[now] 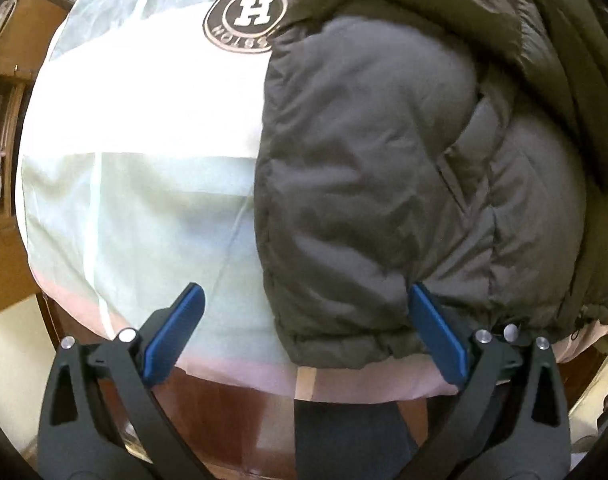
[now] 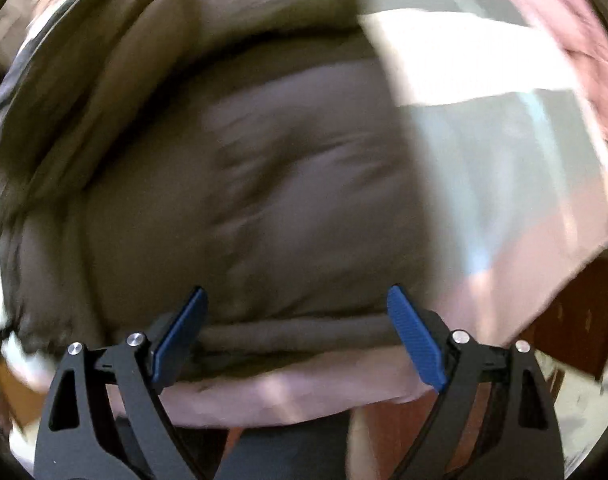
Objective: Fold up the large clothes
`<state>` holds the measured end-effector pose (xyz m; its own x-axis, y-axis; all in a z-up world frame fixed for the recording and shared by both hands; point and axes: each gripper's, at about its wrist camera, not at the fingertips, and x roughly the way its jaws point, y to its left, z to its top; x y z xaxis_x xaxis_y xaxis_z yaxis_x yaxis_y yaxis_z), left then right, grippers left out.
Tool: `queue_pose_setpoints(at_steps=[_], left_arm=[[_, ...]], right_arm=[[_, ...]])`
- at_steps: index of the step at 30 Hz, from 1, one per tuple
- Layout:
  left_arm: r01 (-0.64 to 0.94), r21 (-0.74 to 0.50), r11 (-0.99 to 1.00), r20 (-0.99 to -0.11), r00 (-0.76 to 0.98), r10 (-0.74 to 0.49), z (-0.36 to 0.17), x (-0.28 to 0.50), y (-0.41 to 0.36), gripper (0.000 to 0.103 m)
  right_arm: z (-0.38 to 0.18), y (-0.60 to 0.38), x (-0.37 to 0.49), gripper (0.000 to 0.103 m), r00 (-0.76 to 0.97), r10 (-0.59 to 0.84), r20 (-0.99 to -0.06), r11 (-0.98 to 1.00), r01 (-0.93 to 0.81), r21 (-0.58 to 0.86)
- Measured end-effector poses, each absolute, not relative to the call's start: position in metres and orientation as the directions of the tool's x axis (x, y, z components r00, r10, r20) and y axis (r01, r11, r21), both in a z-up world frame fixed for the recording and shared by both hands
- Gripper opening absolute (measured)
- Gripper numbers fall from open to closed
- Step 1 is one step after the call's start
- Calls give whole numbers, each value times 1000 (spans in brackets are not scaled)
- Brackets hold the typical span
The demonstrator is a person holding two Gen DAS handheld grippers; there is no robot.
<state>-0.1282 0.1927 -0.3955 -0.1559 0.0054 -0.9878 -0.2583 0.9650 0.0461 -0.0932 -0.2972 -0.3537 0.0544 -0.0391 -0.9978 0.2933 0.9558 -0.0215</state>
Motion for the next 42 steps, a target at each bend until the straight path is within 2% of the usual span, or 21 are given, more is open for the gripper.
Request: queue_pose_setpoints(at_steps=[3,8,14,20,27,28,29,30,31,32,34,35,38,42], left_arm=[[-274,52,960,-988,-155,9,-399,-124,195,101],[-206,118,972,-984,-155,87,-400,-105,169,101],[-179,138,974,-978,-183,104,-407,-101,157,101],[-208,103,973,-974,-222,56,-434,-88,164,101],[-242,79,967,-974,-225,23,-449,-90,169,101],[-242,79,967,-976,-214,26,-449,-92,168,99],[-250,50,967,-981,-193,1,-447,-94,167,79],[-267,-8,964,-983,-175,-57,-444,-96,167,70],[-278,-34,960,-982,-171,-84,-441,-98,168,53],[-299,-83,951,-977,-165,-137,-435,-96,170,36],[-348,-182,920,-960,-140,-243,-423,-95,179,18],[-379,-239,894,-947,-113,-301,-415,-92,186,14],[-417,-359,835,-917,-9,-399,-383,-79,208,13],[-360,-375,854,-927,123,-355,-322,-50,218,13]], right_arm=[[-367,-320,-96,91,6,-14,-1000,930,366,-11],[-403,-334,-104,91,-66,164,-984,875,469,115],[-427,-329,-110,95,-103,220,-970,870,470,147],[-443,-329,-121,99,-98,258,-961,836,521,171],[-447,-325,-127,101,-89,240,-967,845,509,163],[-446,-325,-127,91,-71,249,-966,844,505,180],[-442,-330,-120,73,-56,260,-964,842,501,198],[-439,-324,-120,62,-37,287,-957,832,504,230],[-436,-319,-119,40,-19,334,-942,811,514,278],[-433,-318,-118,25,-9,362,-932,797,522,304],[-419,-314,-107,17,17,405,-914,777,521,354],[-408,-314,-101,15,53,444,-894,756,514,406],[-373,-313,-77,13,148,529,-836,701,480,528],[-315,-320,-39,12,316,588,-745,635,390,667]])
